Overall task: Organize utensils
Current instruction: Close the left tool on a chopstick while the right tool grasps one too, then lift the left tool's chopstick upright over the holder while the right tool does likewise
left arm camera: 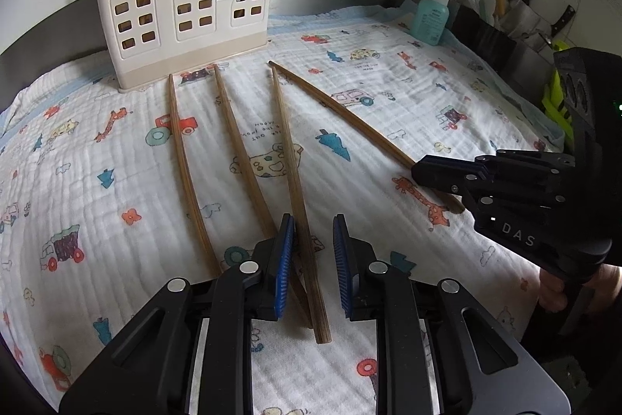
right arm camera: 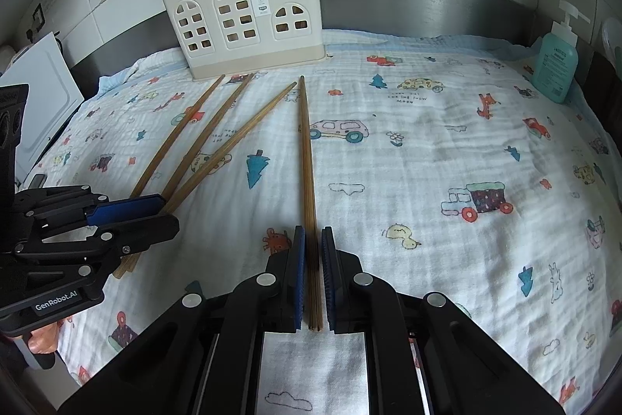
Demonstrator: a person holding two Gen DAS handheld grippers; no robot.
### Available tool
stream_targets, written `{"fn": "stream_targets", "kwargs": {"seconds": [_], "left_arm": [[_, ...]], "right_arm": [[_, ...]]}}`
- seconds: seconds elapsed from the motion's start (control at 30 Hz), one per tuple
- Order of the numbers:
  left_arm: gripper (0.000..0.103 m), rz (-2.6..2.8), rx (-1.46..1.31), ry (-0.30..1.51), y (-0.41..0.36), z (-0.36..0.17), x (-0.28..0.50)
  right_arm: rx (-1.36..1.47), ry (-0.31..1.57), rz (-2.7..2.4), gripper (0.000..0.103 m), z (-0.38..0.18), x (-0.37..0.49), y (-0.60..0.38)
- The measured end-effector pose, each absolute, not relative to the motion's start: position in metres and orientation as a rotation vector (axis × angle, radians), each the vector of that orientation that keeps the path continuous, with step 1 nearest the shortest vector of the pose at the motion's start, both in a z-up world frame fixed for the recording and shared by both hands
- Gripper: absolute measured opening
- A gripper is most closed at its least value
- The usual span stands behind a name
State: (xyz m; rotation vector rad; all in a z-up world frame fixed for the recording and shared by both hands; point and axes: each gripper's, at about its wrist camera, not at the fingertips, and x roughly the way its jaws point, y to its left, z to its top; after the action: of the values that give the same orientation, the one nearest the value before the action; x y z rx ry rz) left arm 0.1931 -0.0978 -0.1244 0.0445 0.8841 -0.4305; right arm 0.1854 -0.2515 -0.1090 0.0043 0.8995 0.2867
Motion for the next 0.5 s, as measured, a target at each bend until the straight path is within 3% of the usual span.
{"fn": "stream_targets", "kwargs": {"seconds": [0.5], "left_arm": [[0.008,-0.375,0.074,0.874,-0.1035,-0.1178,0.1905]], "right_arm": [[0.0,0.872,0.282,0.007,-0.1041,0.1815,-0.2525]]}}
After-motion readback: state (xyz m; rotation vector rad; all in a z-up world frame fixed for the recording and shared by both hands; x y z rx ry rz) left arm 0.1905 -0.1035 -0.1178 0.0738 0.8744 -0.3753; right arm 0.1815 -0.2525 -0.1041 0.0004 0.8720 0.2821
